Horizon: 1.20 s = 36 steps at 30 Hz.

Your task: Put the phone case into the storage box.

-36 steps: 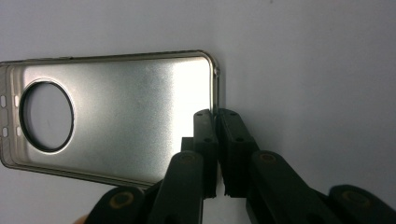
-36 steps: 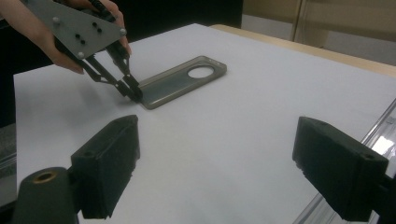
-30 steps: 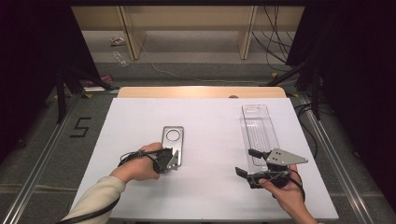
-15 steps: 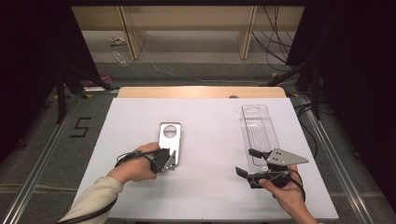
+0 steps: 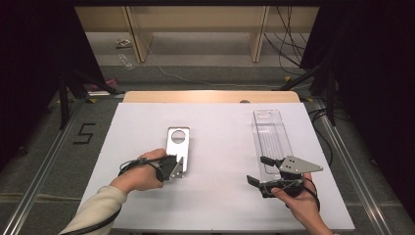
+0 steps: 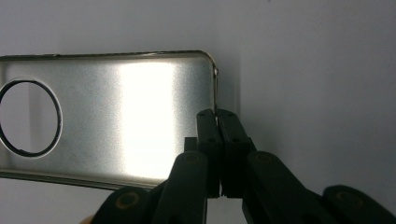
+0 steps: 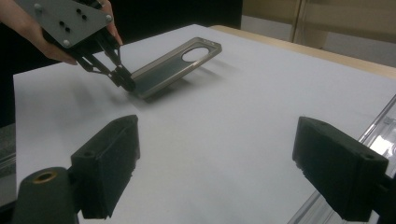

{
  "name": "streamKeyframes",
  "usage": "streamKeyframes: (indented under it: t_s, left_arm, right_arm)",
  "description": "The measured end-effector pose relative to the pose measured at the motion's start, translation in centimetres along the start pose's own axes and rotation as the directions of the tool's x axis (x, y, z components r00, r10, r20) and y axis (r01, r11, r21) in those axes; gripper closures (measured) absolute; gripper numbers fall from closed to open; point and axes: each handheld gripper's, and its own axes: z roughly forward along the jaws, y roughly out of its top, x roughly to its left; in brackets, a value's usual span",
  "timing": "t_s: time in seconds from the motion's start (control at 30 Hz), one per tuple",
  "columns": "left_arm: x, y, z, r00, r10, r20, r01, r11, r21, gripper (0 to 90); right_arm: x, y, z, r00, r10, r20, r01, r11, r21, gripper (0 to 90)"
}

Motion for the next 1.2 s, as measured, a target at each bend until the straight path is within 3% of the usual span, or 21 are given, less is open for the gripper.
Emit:
streamKeyframes:
  t_s: [0.77,1.2]
  left_arm:
    - [-0.8,1.4,-1.0,0.9999,0.012,0.009,-0.011,0.998,-0.062,88.4]
    - [-1.5,2.8,-2.0,0.9985,0.054,0.003,-0.054,0.9944,-0.091,88.4]
  right_arm:
    - [0.0,0.0,0.0,0.9999,0.002,0.01,-0.002,1.0,-0.005,16.0]
    - [0.0,0.1,0.1,0.9999,0.008,0.014,-0.008,1.0,-0.01,16.1]
